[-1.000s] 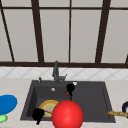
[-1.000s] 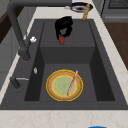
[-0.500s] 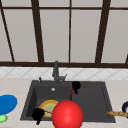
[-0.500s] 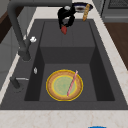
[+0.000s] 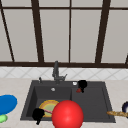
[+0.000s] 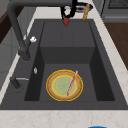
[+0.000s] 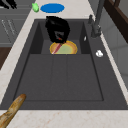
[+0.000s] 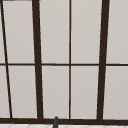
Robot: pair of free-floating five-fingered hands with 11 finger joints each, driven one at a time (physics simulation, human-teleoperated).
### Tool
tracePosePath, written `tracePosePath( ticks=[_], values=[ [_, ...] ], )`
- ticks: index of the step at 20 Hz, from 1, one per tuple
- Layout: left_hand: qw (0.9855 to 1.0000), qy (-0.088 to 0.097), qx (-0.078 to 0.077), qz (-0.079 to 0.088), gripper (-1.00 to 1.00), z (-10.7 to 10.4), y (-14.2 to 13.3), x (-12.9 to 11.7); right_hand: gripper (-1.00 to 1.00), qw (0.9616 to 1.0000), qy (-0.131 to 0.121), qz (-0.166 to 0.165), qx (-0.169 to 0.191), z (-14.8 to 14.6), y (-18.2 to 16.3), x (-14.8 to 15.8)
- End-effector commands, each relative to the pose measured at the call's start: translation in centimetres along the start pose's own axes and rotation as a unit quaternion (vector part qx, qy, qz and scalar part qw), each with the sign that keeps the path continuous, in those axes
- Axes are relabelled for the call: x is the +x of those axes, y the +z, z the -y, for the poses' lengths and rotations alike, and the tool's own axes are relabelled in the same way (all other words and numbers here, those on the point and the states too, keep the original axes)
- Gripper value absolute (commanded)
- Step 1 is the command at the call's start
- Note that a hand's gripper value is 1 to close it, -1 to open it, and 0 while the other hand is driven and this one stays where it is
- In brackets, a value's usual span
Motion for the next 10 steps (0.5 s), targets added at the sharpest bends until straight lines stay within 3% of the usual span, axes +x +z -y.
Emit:
tracePosePath(
  ticks=[1, 10],
  values=[
    [1.0, 0.0, 0.0, 0.0, 0.0, 0.0, 0.0, 0.0, 1.0, 0.9998, -0.013, -0.007, -0.014, 0.7, 0.9, -2.5],
    [1.0, 0.0, 0.0, 0.0, 0.0, 0.0, 0.0, 0.0, 1.0, 0.9997, -0.02, -0.003, -0.013, 2.0, 3.2, -8.2]
  ],
)
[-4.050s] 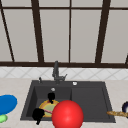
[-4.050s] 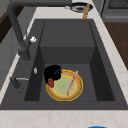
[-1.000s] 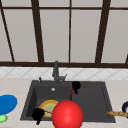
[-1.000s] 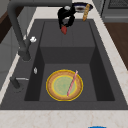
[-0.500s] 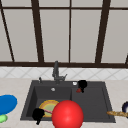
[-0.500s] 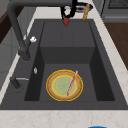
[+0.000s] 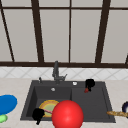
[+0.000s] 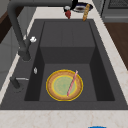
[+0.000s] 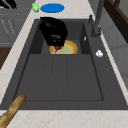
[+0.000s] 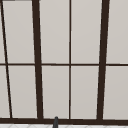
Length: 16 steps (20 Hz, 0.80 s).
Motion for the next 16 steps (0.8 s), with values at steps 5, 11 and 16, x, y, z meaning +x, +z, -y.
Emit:
tracePosePath(
  ticks=[5, 11, 16],
  values=[
    [1.0, 0.0, 0.0, 0.0, 0.0, 0.0, 0.0, 0.0, 1.0, 0.9998, -0.018, -0.002, -0.009, 1.1, 2.0, -5.0],
    [1.0, 0.0, 0.0, 0.0, 0.0, 0.0, 0.0, 0.0, 1.0, 0.9997, -0.024, 0.003, -0.004, 1.7, 3.4, -8.8],
    [1.0, 0.0, 0.0, 0.0, 0.0, 0.0, 0.0, 0.0, 1.0, 0.9996, -0.029, 0.004, -0.004, 2.1, 4.6, -12.0]
  ],
)
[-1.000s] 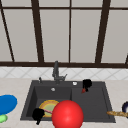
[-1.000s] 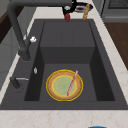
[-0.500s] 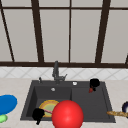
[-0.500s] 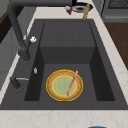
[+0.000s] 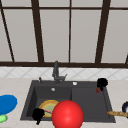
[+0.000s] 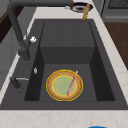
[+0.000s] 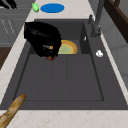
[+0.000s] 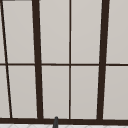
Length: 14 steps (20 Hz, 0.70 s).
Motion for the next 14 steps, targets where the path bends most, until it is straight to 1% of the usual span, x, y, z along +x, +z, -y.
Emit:
tracePosePath(
  ticks=[1, 14],
  values=[
    [1.0, 0.0, 0.0, 0.0, 0.0, 0.0, 0.0, 0.0, 1.0, 0.9998, -0.02, 0.001, -0.002, 0.2, 0.7, -2.4],
    [1.0, 0.0, 0.0, 0.0, 0.0, 0.0, 0.0, 0.0, 1.0, 0.9996, -0.027, 0.003, -0.002, 0.5, 2.3, -10.6]
  ],
)
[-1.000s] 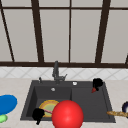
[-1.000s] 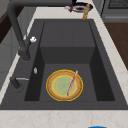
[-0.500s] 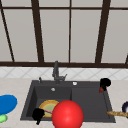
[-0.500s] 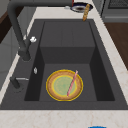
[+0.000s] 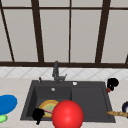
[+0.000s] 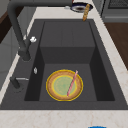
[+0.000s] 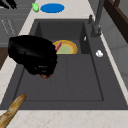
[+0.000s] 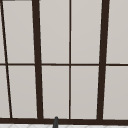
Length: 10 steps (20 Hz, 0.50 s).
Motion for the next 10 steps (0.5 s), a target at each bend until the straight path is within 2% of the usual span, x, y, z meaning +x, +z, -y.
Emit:
tracePosePath(
  ticks=[1, 10],
  values=[
    [1.0, 0.0, 0.0, 0.0, 0.0, 0.0, 0.0, 0.0, 1.0, 0.9998, -0.018, 0.001, -0.002, 0.1, 0.5, -2.4],
    [1.0, 0.0, 0.0, 0.0, 0.0, 0.0, 0.0, 0.0, 1.0, 0.9997, -0.025, 0.006, -0.003, 0.0, 1.6, -8.5]
  ],
)
